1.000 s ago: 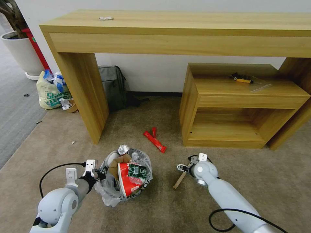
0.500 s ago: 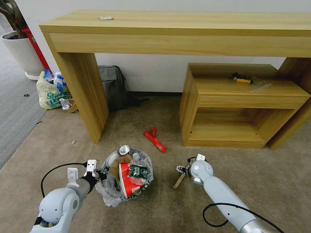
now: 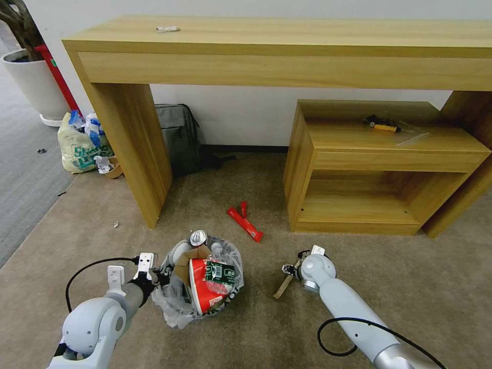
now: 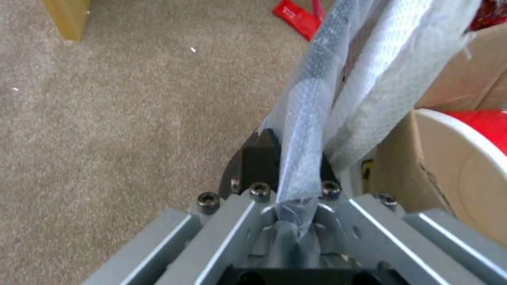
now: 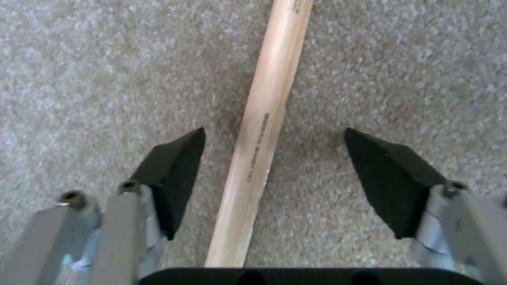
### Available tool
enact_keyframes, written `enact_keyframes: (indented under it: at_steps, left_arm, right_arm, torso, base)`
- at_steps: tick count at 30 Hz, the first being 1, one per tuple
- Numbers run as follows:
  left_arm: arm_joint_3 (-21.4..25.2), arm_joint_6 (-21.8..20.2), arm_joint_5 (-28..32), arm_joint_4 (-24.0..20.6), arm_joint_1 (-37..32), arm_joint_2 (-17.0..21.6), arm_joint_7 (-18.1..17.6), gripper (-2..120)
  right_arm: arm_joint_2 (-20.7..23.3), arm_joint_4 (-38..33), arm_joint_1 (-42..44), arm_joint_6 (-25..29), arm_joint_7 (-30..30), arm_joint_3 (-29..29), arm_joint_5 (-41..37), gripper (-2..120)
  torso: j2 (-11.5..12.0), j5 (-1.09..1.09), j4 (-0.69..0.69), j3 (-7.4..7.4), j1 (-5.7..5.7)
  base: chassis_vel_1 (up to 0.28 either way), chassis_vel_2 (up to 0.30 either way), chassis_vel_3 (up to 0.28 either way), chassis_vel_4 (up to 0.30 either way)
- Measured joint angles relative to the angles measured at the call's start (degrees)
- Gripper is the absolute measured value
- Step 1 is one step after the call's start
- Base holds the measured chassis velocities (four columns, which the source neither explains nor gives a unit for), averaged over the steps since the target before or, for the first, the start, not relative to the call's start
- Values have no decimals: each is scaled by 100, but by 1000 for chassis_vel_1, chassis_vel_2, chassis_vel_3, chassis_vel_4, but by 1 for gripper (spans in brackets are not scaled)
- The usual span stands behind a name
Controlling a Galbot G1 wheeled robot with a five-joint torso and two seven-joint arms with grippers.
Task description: Pick up the trash bin and place the garbage on the floor into it.
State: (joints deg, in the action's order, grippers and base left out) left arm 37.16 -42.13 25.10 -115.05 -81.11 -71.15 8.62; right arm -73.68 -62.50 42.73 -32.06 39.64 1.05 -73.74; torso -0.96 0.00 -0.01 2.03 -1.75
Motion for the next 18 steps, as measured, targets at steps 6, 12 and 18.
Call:
enact_keyframes:
  at_steps: [6, 12, 18]
  left_arm:
    - [-4, 0, -6, -9, -6, -3, 8, 0]
    - [0, 0, -7, -21, -6, 10, 13, 0]
    - [1, 0, -7, -23, -11, -4, 20, 0]
  right_arm:
    - [-1, 23, 8, 20, -29, 9, 38, 47]
    - [-6, 36, 20, 29, -75, 19, 91, 22]
    - [-9, 15, 43, 30, -77, 21, 102, 2]
  torso:
    - [0, 0, 0, 0, 0]
    - [0, 0, 0, 0, 0]
    - [0, 0, 0, 0, 0]
  base:
    - [0, 0, 0, 0]
    - [0, 0, 0, 0]
    - [0, 0, 0, 0]
